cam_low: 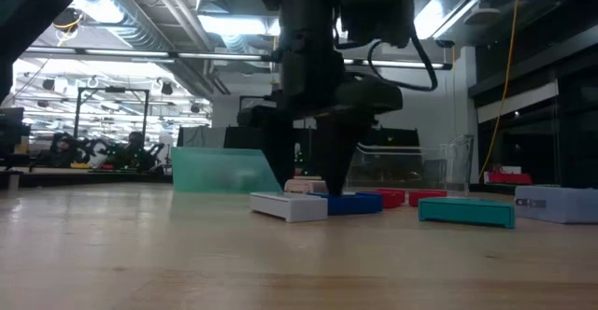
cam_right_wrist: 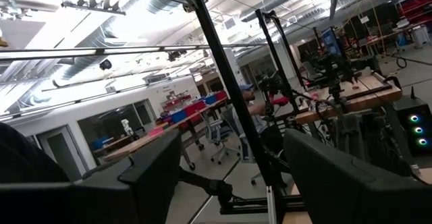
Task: Pick & Place Office items
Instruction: Put the pink charger adapter into the green bin
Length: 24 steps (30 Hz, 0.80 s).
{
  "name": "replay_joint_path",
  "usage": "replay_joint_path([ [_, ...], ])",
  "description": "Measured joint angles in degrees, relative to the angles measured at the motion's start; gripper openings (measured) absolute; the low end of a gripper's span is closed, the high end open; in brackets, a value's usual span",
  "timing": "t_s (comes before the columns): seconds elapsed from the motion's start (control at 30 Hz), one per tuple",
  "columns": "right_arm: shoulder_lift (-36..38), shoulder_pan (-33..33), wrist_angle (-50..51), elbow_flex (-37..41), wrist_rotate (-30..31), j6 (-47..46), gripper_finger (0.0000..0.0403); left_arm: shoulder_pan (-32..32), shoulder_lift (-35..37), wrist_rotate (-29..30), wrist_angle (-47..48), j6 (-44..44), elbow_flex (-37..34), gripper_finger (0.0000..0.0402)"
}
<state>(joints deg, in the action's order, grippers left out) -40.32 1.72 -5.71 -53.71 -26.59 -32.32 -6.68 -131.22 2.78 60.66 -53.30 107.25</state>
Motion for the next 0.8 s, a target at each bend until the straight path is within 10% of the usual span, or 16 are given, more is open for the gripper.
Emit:
replay_joint_path([
  [0.8,0.0,0.0,0.7,0.0,0.0,0.4,0.0267,6.3,-0.7,-4.0,0.8,8.2,0.9,0.0270],
])
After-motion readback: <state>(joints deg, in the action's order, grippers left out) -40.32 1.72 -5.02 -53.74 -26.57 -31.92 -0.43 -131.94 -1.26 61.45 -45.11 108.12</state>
